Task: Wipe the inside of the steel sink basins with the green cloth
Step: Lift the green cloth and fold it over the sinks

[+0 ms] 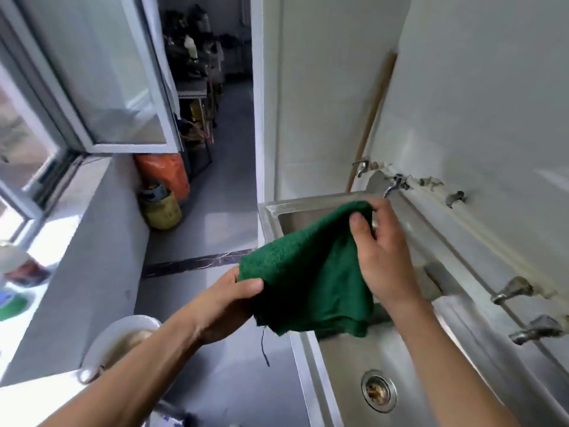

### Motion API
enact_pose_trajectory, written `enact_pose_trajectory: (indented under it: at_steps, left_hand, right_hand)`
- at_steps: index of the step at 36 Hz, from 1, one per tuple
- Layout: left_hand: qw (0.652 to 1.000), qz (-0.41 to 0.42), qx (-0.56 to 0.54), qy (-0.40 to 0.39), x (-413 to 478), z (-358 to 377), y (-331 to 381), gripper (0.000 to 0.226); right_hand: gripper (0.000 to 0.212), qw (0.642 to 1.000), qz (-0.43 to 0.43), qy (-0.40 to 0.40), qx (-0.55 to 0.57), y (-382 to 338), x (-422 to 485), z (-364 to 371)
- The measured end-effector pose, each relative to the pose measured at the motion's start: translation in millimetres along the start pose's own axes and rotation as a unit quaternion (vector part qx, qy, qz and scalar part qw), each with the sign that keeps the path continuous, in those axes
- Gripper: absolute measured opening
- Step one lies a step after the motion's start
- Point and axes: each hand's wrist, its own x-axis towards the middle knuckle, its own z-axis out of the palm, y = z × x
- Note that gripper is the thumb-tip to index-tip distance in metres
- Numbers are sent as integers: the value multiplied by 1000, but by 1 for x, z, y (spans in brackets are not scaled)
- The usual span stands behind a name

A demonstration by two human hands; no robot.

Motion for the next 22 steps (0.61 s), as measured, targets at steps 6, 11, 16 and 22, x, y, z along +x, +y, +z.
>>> enact_pose_trajectory:
  at_steps: [6,11,16,22]
  left_hand:
    - [980,79,12,181,-2,-59,28,43]
    - [915,177,97,349,-11,-103,50,43]
    - [882,189,139,408,-36,-153,64,12]
    - [861,139,208,443,-83,-189,73,37]
  right_hand:
    - [5,995,-26,-58,-79,13,51,83]
    - [6,988,-11,-119,-101,24,76,160]
    - [12,983,6,-172,-56,19,93,232]
    - [12,963,26,-269,5,11,110,312]
